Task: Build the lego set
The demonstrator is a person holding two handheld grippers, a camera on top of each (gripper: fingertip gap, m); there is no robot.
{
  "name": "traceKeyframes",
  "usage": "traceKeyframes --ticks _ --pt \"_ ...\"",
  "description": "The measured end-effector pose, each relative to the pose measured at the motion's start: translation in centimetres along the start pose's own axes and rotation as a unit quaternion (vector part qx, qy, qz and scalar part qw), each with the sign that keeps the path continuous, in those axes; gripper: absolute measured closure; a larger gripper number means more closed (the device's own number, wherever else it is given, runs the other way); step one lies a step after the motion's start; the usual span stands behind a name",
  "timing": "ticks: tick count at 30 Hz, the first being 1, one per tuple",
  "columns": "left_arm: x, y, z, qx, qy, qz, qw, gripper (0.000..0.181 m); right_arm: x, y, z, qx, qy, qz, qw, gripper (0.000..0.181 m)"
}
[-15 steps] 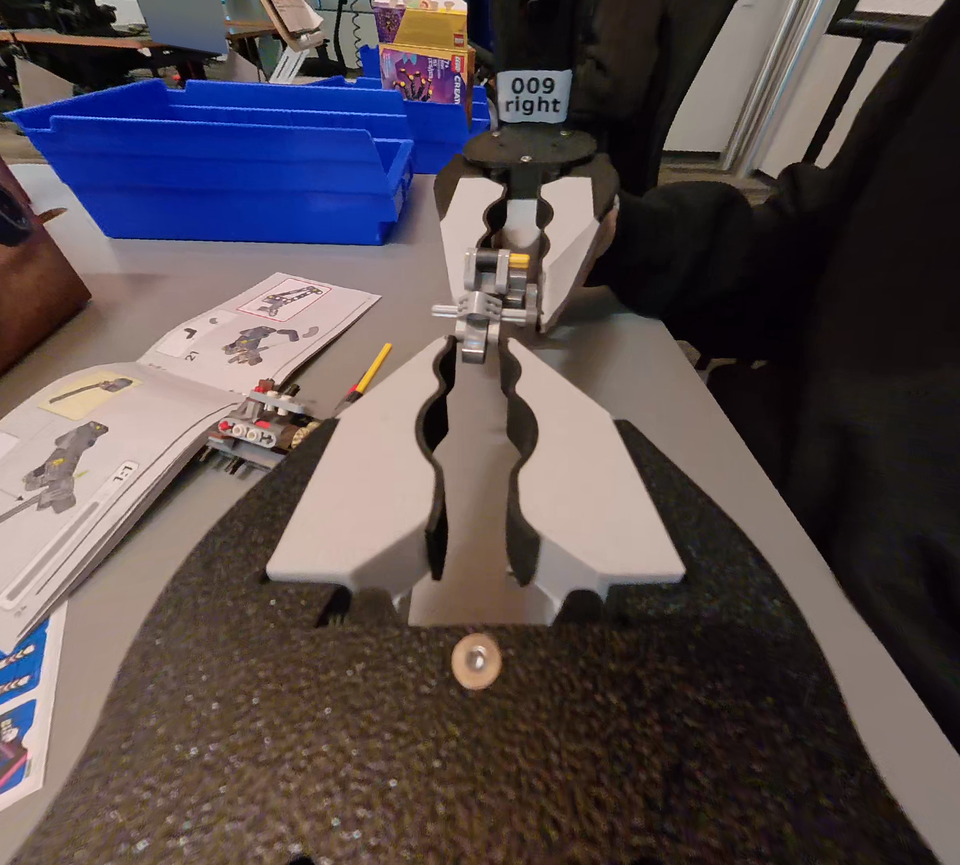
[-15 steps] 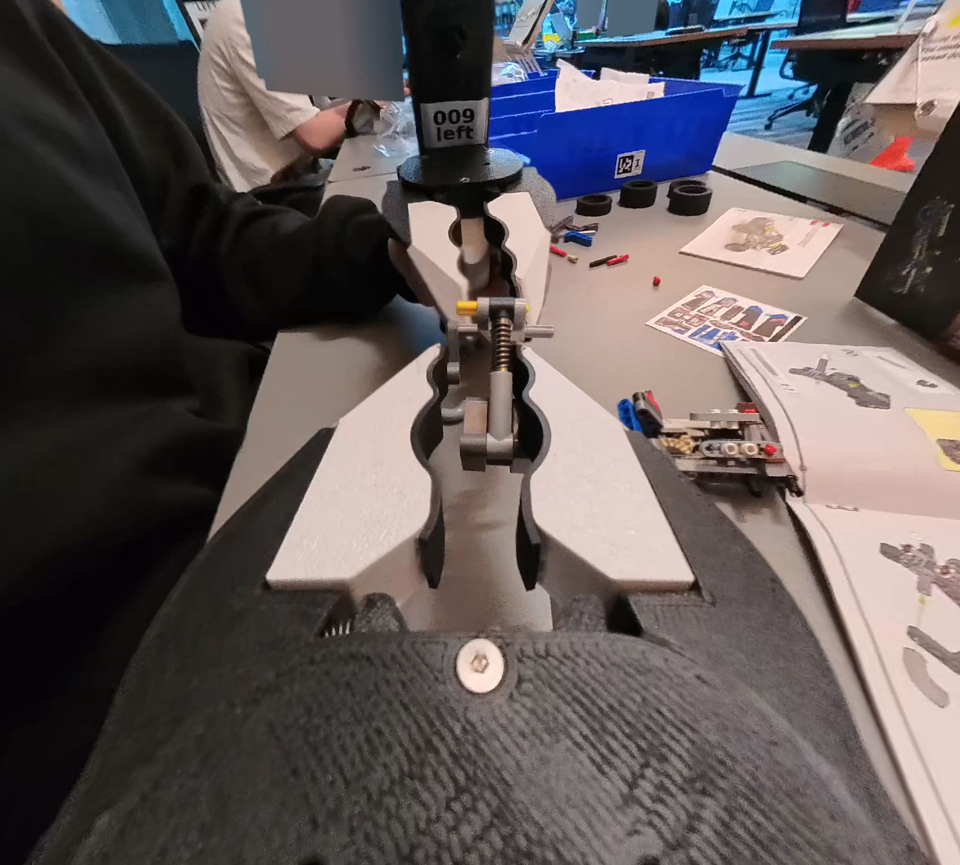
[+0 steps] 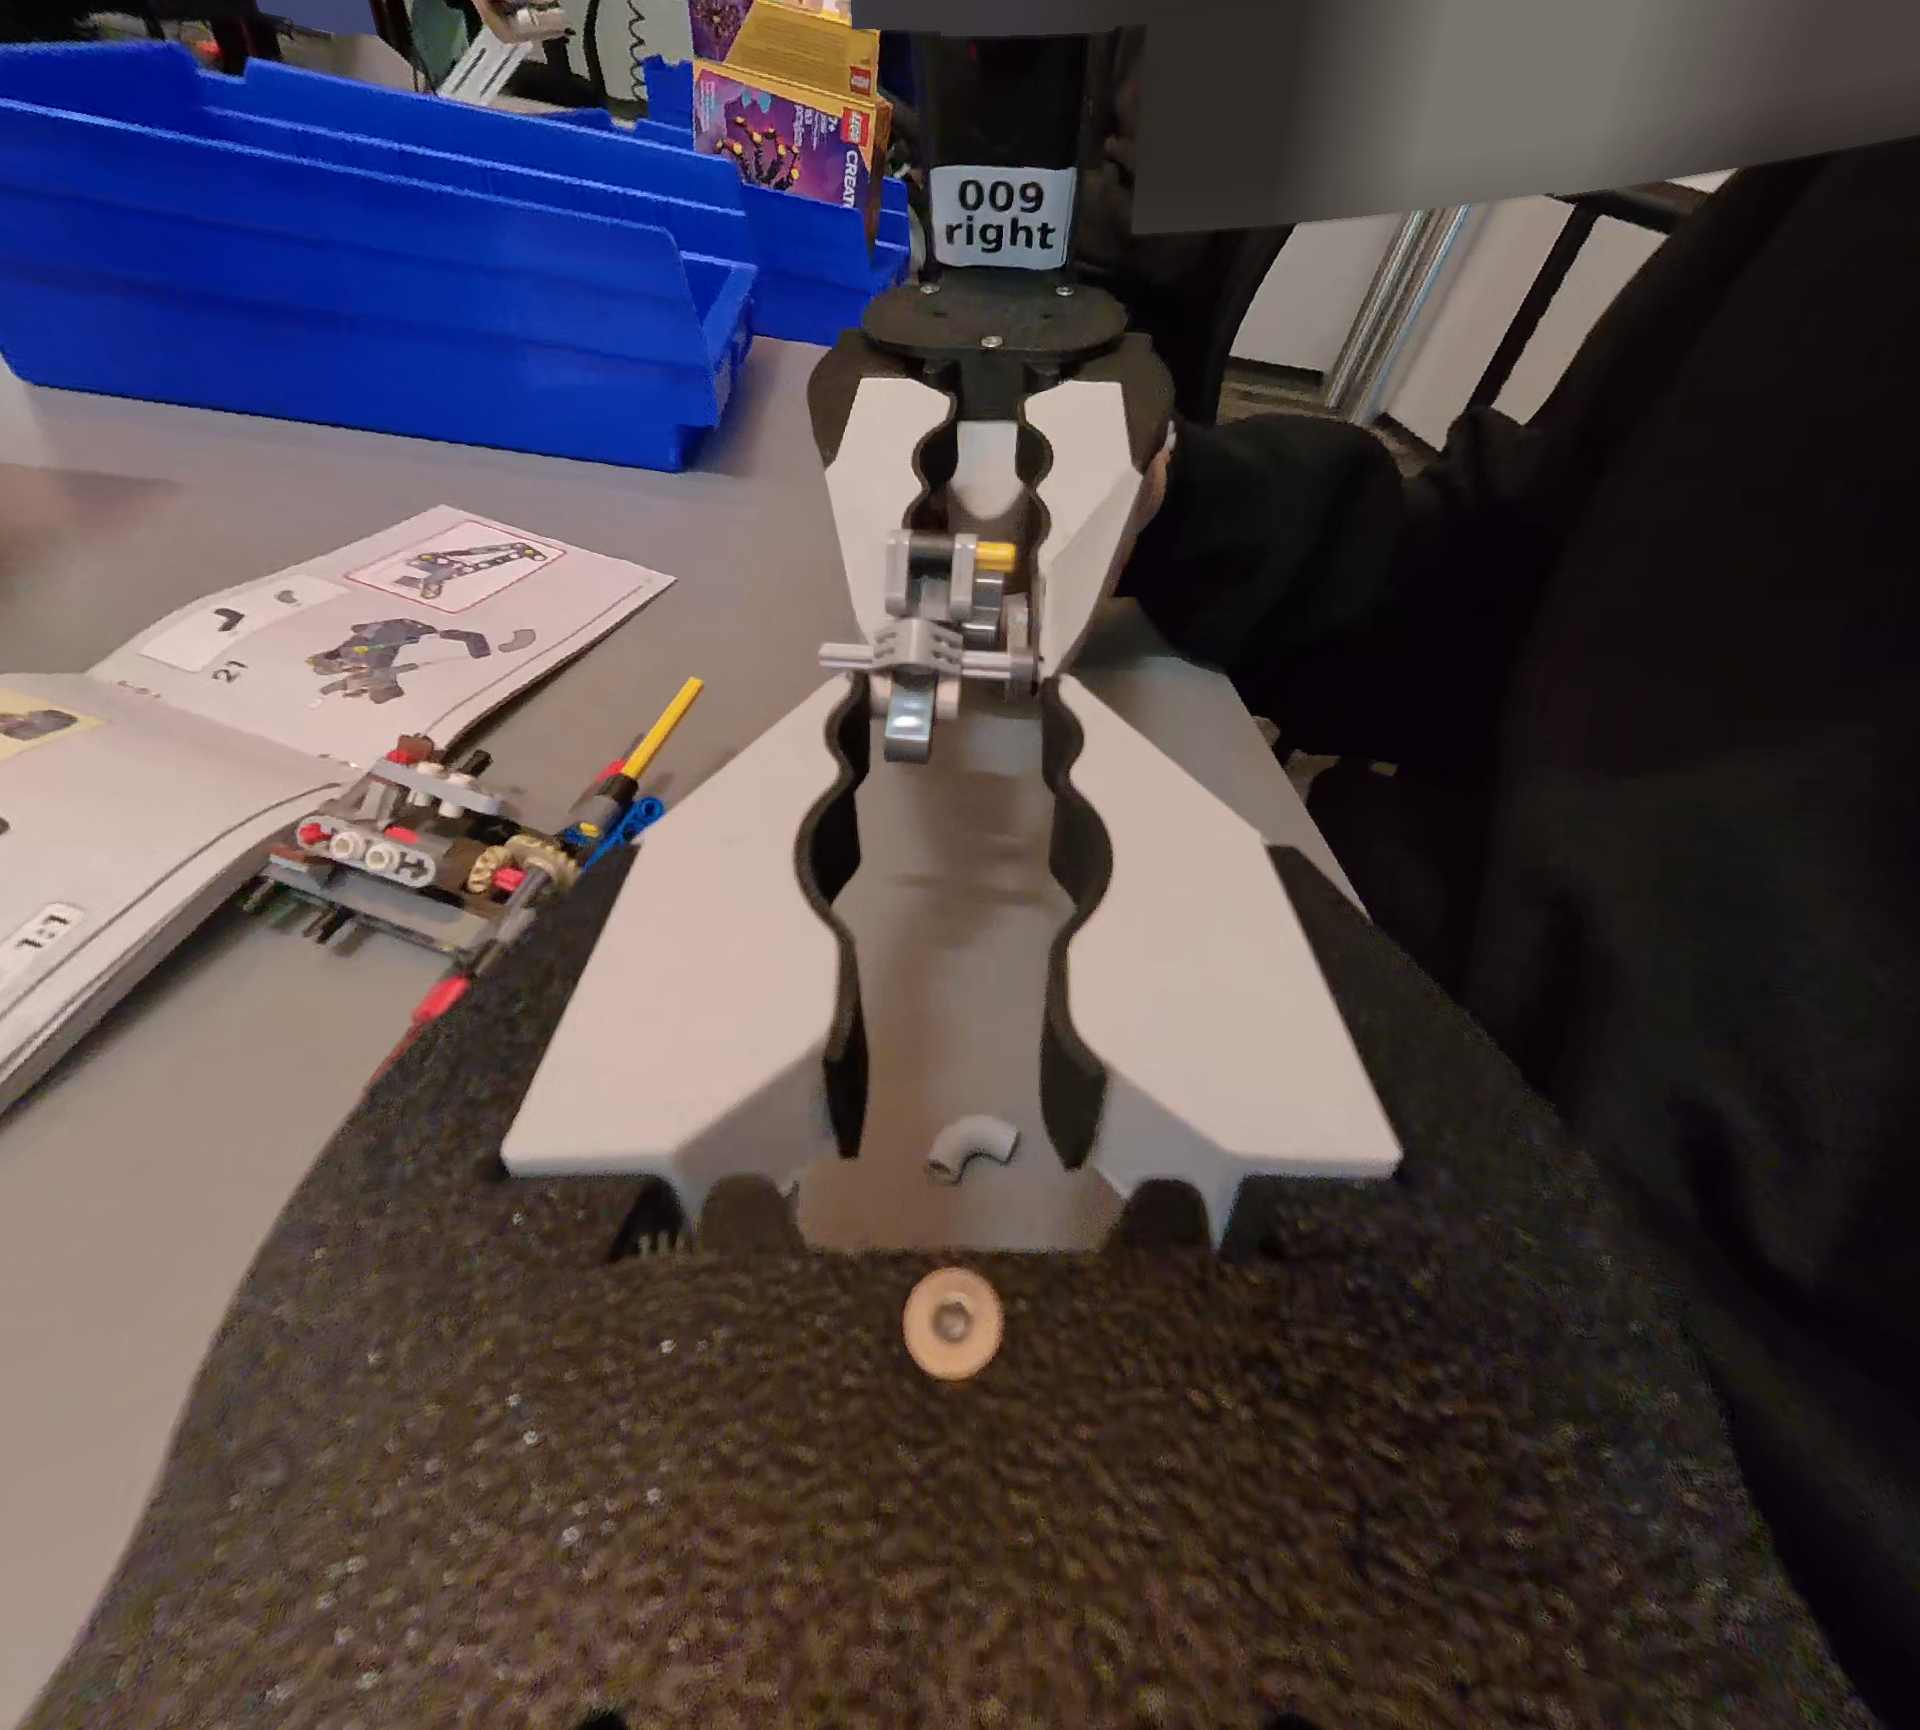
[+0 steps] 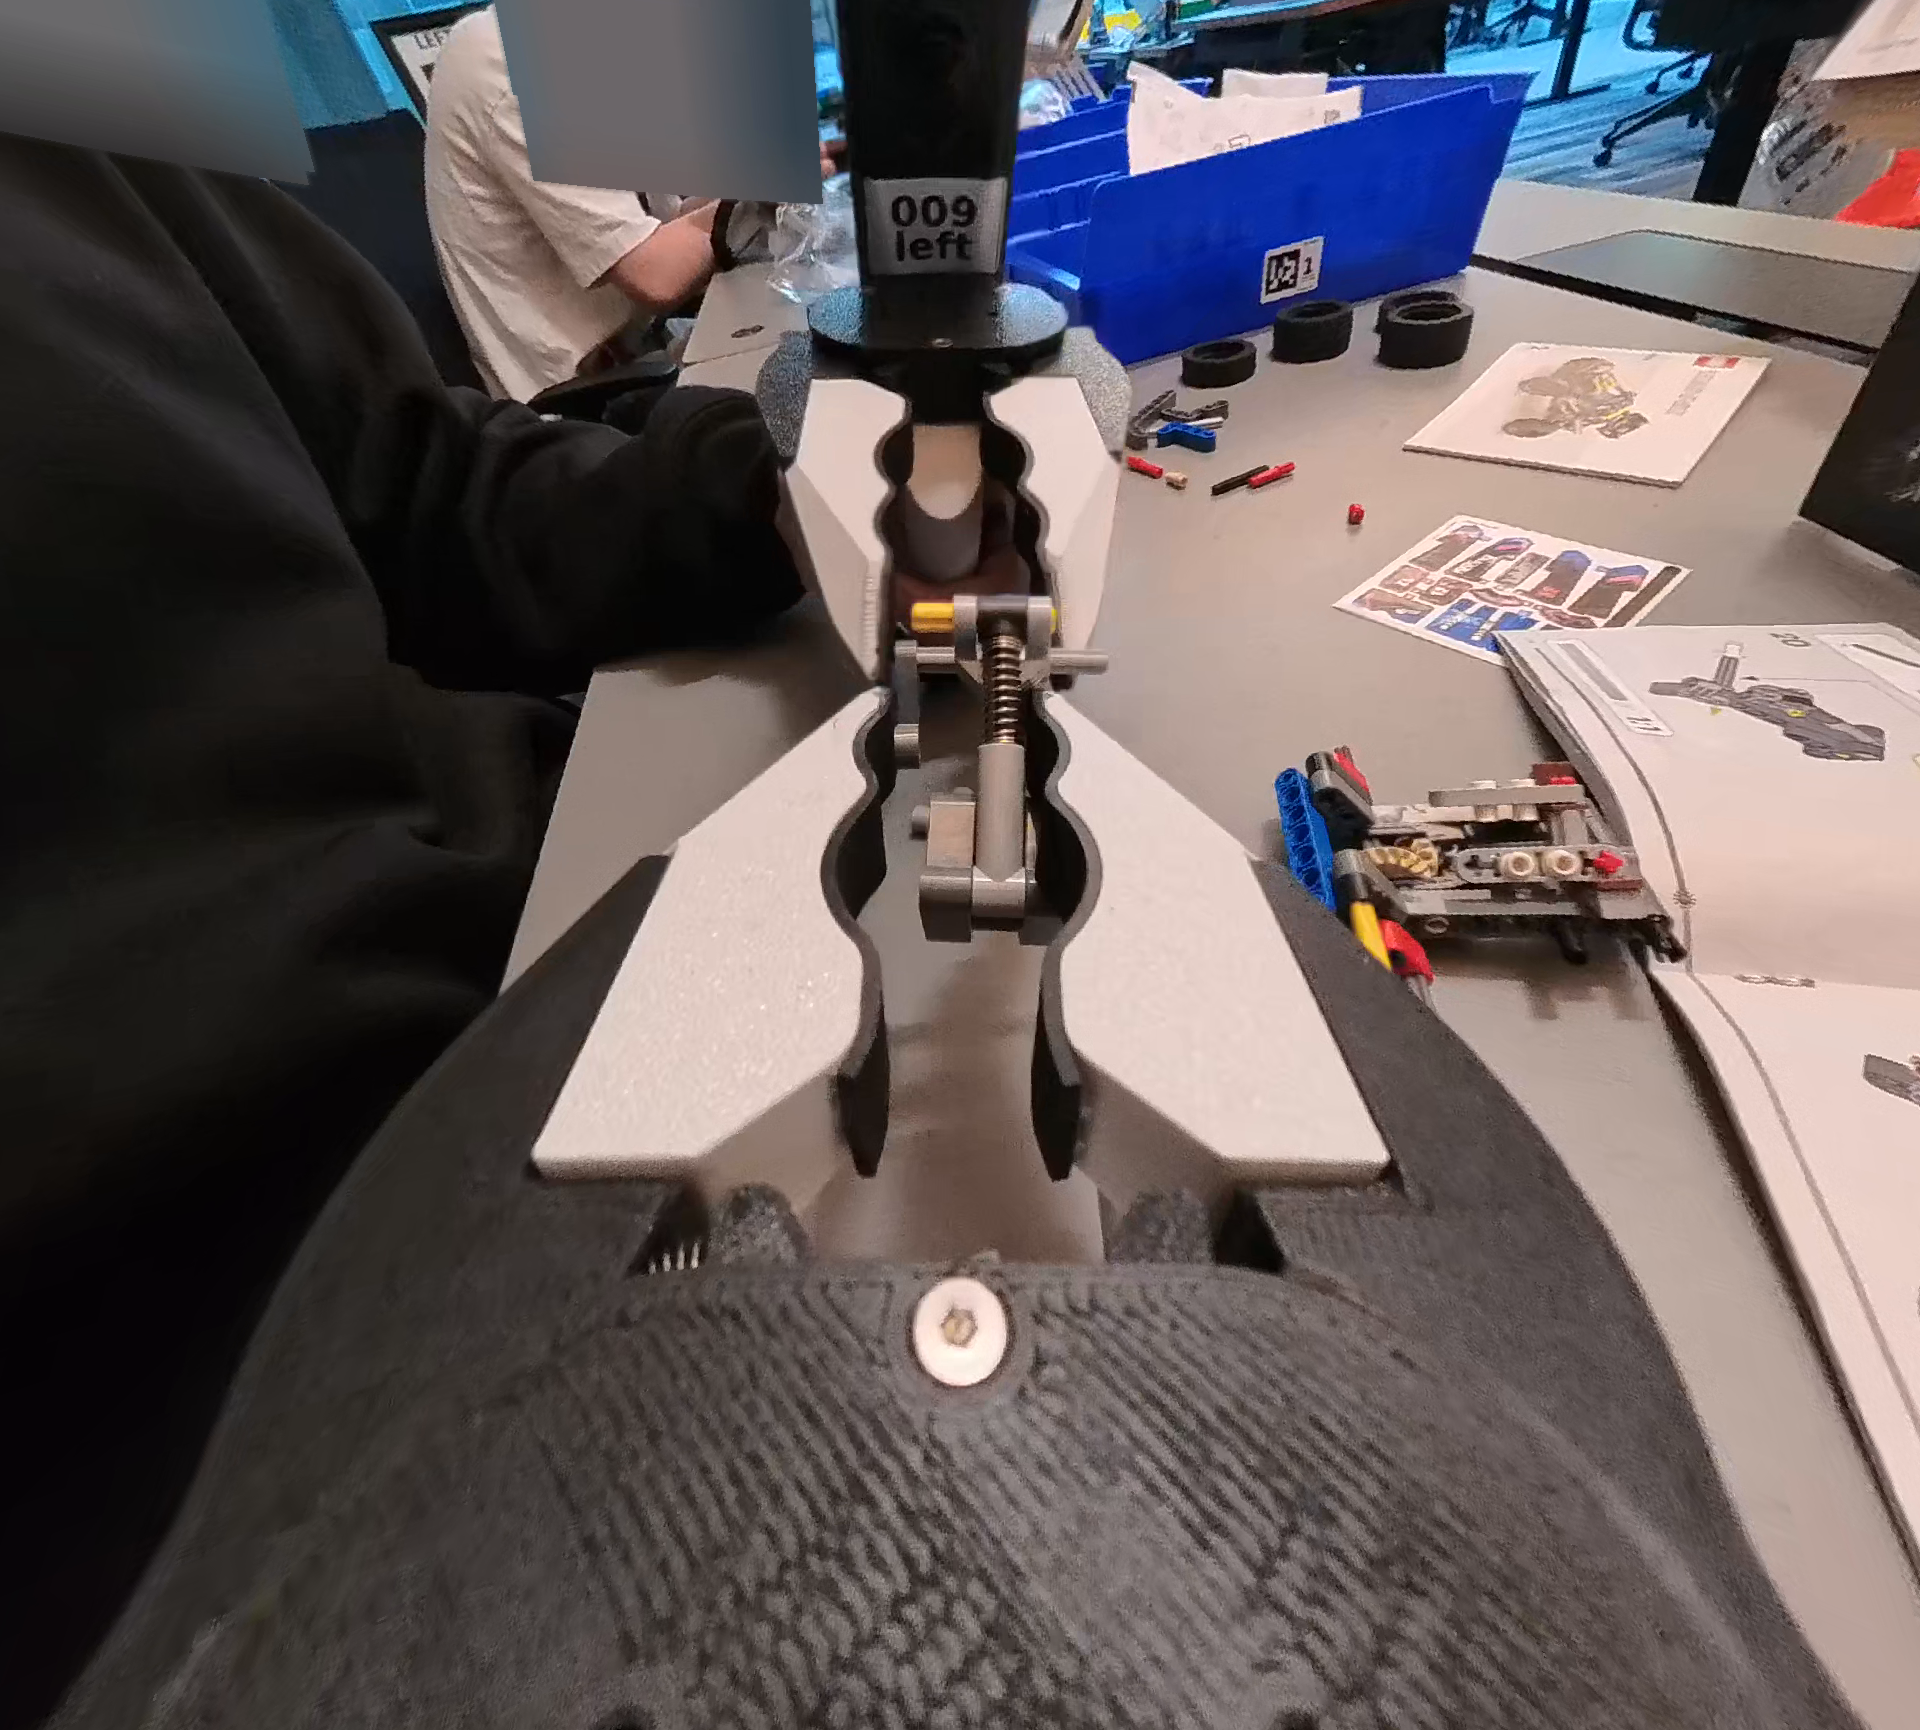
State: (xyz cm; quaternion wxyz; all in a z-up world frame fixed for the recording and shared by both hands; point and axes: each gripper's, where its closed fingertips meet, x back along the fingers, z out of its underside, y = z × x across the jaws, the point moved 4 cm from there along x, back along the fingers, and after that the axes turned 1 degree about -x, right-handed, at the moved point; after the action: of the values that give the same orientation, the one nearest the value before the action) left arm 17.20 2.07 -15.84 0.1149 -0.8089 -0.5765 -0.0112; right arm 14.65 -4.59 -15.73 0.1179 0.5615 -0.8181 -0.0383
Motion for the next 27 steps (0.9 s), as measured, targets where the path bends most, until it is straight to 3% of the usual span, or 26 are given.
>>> traceKeyframes --ticks 4,9,11,27 --pt "0.04 0.05 -0.03 0.015 -0.003 0.007 1.000 0.153 -0.04 0.04 -0.02 0.000 -0.001 -0.002 1.000 0.159" --pt "0.07 -0.05 -0.01 0.021 -0.004 0.013 1.000 0.144 -0.10 -0.08 0.04 -0.001 0.002 0.005 1.000 0.159" --pt "0.11 0.11 -0.04 0.023 -0.005 0.009 1.000 0.153 -0.12 0.06 0.04 0.003 0.002 0.002 1.000 0.159" --pt "0.14 0.20 0.08 0.054 -0.004 0.018 0.998 0.154 -0.22 0.04 0.18 0.002 0.009 0.004 1.000 0.160"
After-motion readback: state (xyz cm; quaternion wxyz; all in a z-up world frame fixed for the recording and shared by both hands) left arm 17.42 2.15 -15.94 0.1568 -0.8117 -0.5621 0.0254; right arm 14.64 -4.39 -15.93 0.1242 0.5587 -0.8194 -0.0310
